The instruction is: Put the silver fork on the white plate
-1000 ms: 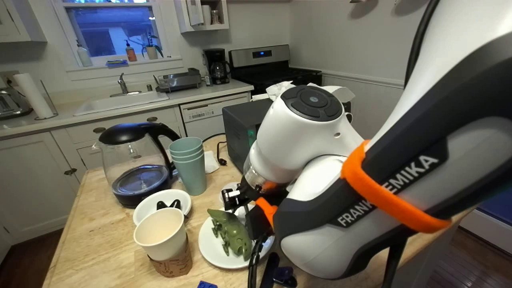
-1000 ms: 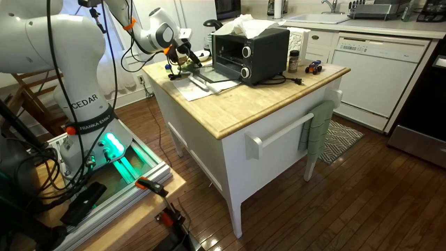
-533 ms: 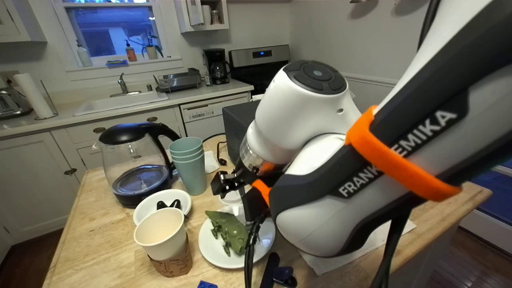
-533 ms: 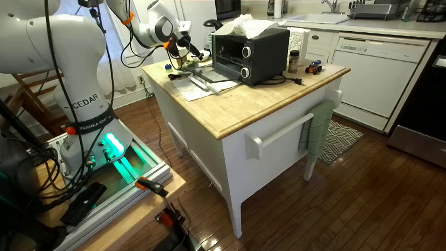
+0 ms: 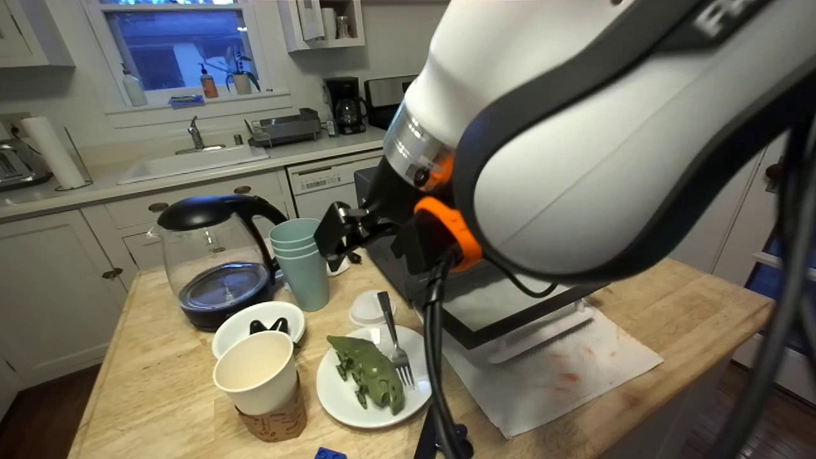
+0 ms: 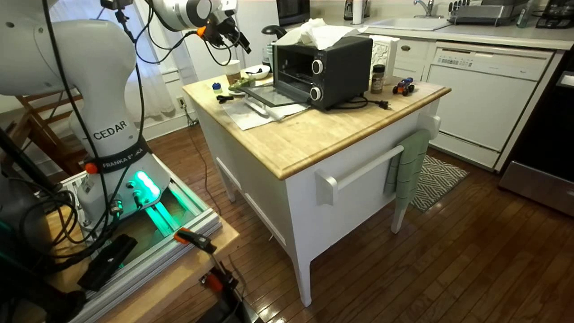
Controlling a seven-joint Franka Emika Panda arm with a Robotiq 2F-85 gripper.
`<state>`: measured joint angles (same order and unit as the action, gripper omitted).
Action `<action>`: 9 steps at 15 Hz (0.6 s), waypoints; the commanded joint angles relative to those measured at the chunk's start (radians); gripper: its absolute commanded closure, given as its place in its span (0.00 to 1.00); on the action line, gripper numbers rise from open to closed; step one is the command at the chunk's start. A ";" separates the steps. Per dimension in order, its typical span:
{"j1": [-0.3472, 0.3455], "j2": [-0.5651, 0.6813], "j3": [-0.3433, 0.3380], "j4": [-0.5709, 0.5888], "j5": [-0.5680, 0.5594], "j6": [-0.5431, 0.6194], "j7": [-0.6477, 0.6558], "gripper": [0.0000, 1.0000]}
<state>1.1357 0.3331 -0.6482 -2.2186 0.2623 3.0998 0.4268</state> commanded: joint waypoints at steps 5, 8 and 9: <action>0.221 -0.324 -0.259 -0.122 -0.383 -0.360 0.122 0.00; 0.229 -0.428 -0.275 -0.141 -0.597 -0.450 0.269 0.00; 0.217 -0.471 -0.263 -0.152 -0.669 -0.479 0.325 0.00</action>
<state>1.3451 0.0097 -0.9061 -2.3210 -0.2230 2.6981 0.6138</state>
